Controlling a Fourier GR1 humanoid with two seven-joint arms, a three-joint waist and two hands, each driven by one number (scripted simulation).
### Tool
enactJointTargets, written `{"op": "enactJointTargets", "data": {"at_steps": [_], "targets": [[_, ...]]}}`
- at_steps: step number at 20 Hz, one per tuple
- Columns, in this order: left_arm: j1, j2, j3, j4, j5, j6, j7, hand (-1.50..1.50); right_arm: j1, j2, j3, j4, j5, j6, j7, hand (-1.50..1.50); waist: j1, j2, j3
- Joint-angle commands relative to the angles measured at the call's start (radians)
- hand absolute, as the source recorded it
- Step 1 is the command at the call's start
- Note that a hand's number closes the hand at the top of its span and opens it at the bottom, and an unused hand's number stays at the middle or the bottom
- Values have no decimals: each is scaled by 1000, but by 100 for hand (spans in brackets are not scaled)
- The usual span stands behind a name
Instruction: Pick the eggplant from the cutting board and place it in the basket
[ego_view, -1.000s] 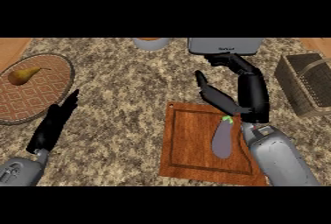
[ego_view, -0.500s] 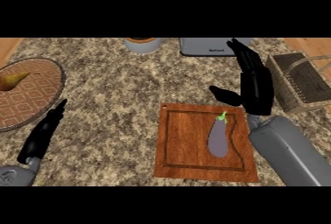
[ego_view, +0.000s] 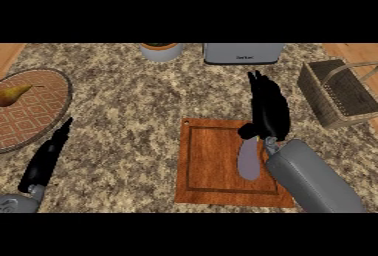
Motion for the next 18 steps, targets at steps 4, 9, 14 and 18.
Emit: {"op": "enactJointTargets", "data": {"at_steps": [4, 9, 14, 18], "targets": [[7, -14, -8, -11, -11, 13, -4, 0, -131, 213, 137, -72, 85, 370, 432, -150, 23, 6, 13], [32, -23, -10, -18, -15, 21, -20, 0, -184, 309, 149, -176, 92, 589, 692, -150, 9, 8, 18], [65, -59, -28, -37, -33, 56, -28, 0, -157, 312, 131, -256, 110, 680, 770, -150, 4, 19, 21], [46, -38, -8, -66, -27, 48, -2, 0, -149, 313, 87, -302, 126, 701, 772, -150, 10, 24, 22]]}}
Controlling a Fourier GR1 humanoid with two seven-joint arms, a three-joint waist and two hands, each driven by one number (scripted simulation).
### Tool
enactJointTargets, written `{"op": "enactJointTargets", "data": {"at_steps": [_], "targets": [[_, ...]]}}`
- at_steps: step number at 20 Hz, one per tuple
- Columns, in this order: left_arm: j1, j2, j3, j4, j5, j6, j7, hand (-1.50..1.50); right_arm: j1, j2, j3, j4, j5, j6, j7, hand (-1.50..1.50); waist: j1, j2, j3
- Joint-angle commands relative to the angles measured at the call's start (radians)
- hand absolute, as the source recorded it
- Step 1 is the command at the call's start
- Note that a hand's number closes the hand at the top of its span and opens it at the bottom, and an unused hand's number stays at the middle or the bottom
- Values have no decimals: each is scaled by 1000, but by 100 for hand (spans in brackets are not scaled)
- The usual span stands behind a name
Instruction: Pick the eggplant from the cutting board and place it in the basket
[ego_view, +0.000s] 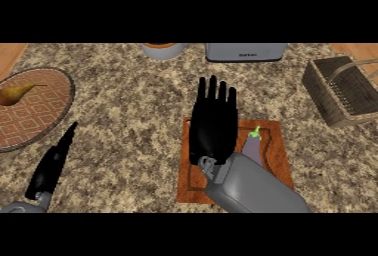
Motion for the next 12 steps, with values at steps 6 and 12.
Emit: {"op": "enactJointTargets", "data": {"at_steps": [6, 12], "targets": [[18, -3, 24, 22, -3, -7, -44, 0, 103, 32, -10, -191, 112, 202, 264, -150, -5, 15, 1], [3, -1, 20, -4, -15, -25, -9, 0, 201, 32, 28, -201, 195, 171, 251, -150, 19, 25, 2]]}}
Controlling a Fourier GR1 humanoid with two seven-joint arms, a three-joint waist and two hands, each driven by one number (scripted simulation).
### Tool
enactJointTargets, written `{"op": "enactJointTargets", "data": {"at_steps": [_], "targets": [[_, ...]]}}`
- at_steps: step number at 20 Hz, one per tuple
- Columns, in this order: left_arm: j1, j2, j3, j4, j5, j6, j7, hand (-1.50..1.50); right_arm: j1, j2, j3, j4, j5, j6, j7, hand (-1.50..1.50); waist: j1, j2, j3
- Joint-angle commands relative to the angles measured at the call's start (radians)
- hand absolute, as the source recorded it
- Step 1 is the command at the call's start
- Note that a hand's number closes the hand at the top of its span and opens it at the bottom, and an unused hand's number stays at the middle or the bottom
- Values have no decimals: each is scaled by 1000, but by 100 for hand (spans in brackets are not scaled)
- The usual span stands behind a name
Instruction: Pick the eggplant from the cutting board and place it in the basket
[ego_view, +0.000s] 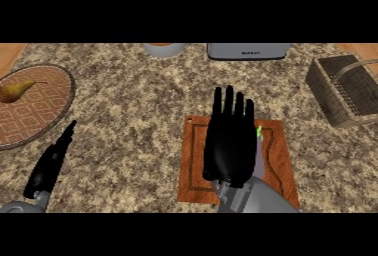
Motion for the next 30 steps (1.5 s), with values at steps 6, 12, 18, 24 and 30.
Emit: {"op": "enactJointTargets", "data": {"at_steps": [6, 12, 18, 24, 30], "targets": [[9, -42, -24, -10, -49, 16, -2, 0, 74, 24, -13, -51, 86, 133, 182, -150, 13, 9, 1], [-6, -6, 18, -29, -17, -36, 43, 0, 122, 24, 12, -100, 107, 157, 202, -150, 18, 8, 1], [-27, -48, 17, -18, -40, -31, 32, 0, 102, 24, 17, -19, 91, 104, 192, -150, 28, 12, 1], [-54, -56, 20, 4, -70, -25, 52, 0, 161, 24, 7, 18, 93, 64, 189, -150, 21, 13, 1], [-4, -56, 34, -30, -77, -30, 43, 0, 197, 24, -54, 52, 113, 51, 126, -150, 24, 11, 1]]}}
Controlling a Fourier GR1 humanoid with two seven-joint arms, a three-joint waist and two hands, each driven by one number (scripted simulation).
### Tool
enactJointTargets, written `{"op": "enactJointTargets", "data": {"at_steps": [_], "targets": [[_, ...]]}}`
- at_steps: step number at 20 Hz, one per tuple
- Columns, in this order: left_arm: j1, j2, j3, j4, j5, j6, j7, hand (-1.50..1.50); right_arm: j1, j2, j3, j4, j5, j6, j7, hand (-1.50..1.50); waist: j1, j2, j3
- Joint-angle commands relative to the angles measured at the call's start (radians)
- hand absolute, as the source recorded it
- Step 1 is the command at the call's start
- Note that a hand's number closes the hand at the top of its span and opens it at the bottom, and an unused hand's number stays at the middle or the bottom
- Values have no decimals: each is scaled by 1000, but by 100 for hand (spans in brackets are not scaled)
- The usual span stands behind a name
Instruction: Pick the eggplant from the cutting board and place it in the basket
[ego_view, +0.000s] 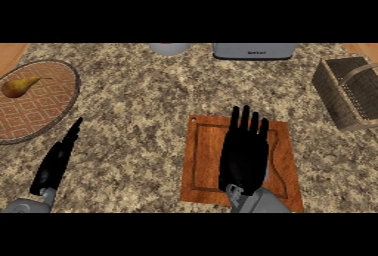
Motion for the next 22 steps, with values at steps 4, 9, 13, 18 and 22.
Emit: {"op": "enactJointTargets", "data": {"at_steps": [4, 9, 13, 18, 22], "targets": [[-22, -32, 27, 72, -23, -2, -37, 0, 27, 17, 14, -6, 5, -5, 204, -150, -6, 2, -1], [-26, -8, 43, 9, -24, -31, 20, 0, 122, 17, 23, 26, 79, -69, 148, -150, -7, 1, 0], [57, -24, 36, -6, -48, -18, -18, 0, 120, 17, -44, 59, 93, -88, 94, -150, 0, 1, 0], [34, -46, 51, 2, -52, -32, -11, 0, 131, 17, -97, 20, 130, -28, 75, -150, -8, 0, 0], [91, -36, 71, -55, -57, -47, -35, 0, 101, 17, -113, 135, 99, -96, 54, -150, 3, 0, 0]]}}
